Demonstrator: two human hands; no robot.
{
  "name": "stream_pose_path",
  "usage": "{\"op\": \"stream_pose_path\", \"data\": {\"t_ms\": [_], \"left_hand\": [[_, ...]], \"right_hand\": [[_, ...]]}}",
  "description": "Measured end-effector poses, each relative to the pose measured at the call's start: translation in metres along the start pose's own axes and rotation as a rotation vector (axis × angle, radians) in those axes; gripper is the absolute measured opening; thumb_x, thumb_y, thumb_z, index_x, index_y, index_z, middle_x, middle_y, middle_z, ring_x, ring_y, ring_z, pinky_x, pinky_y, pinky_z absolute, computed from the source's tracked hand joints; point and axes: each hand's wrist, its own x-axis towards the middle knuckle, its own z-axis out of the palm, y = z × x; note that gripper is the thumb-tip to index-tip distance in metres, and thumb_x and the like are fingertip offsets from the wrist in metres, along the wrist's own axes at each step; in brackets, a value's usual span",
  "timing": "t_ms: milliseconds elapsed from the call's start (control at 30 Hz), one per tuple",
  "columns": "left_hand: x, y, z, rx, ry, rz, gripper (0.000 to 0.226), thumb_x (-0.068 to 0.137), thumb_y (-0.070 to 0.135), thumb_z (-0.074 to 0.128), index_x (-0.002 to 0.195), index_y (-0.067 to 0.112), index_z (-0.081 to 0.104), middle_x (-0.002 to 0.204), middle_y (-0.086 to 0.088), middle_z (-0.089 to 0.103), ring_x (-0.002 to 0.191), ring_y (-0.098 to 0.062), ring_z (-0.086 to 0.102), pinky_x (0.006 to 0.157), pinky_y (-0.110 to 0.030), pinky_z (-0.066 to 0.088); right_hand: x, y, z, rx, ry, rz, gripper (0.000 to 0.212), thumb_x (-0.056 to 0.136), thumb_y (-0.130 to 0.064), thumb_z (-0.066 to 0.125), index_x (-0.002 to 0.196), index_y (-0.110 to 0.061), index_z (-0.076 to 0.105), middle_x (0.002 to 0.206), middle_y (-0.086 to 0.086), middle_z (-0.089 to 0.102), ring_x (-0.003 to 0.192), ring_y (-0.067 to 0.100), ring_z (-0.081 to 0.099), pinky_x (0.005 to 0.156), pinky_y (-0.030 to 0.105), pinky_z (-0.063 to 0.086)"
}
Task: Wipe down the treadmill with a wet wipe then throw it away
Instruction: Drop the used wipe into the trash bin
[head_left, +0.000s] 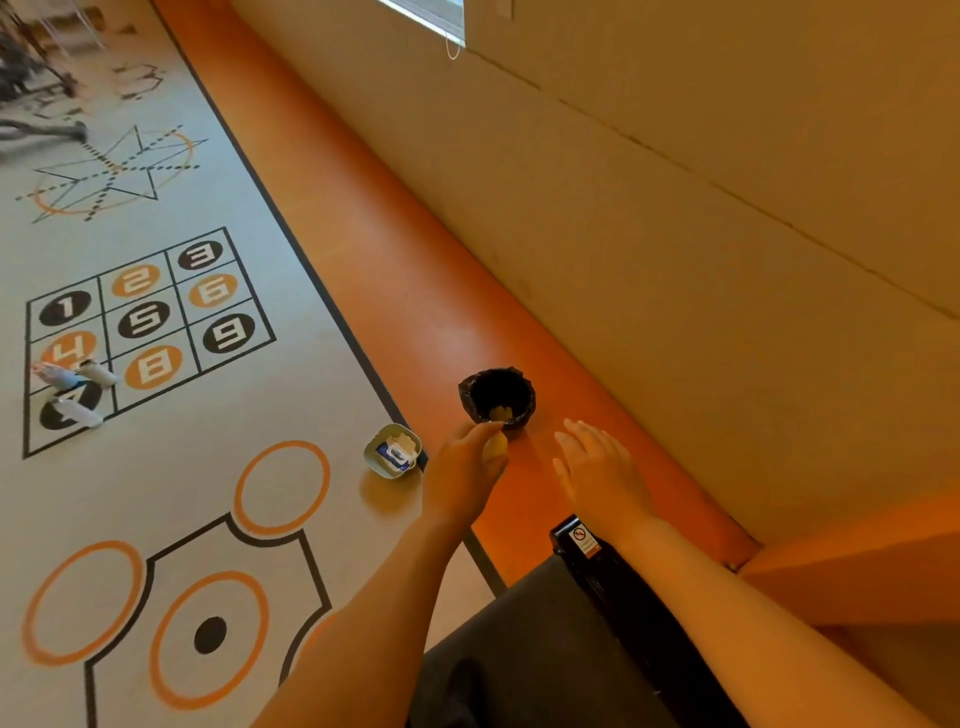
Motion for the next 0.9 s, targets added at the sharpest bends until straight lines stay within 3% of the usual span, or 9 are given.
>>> {"op": "stream_pose_path", "data": {"t_ms": [467,767,900], "left_hand": [[0.123,-0.053,-0.037,0.008,-0.044,0.013,0.042,0.096,0.028,0.061,0.136,0.021,0.054,0.134,-0.003,0.058,0.115,-0.022,0.058,0.080,-0.019,0.038],[0.197,-0.038,-0.021,0.010,-0.039,0.010,0.041,0.094,0.029,0.064,0.134,0.022,0.057,0.134,-0.001,0.059,0.115,-0.021,0.059,0.083,-0.019,0.041],[0.236,-0.029,-0.012,0.021,-0.016,-0.014,0.041,0.094,0.029,0.064,0.134,0.021,0.058,0.133,0.000,0.060,0.114,-0.021,0.060,0.082,-0.017,0.041]], "right_hand": [[0.111,-0.017,0.011,-0.022,0.002,0.178,0.048,0.105,-0.031,0.033,0.149,-0.012,0.035,0.157,0.007,0.032,0.146,0.021,0.025,0.120,0.037,0.018],[0.187,0.025,-0.002,-0.050,0.028,0.132,0.049,0.106,-0.029,0.033,0.150,-0.010,0.032,0.158,0.009,0.029,0.148,0.023,0.022,0.120,0.038,0.017],[0.226,0.051,-0.011,-0.040,0.030,0.116,0.046,0.103,-0.026,0.042,0.144,-0.006,0.043,0.151,0.013,0.040,0.143,0.028,0.034,0.117,0.041,0.025]]}}
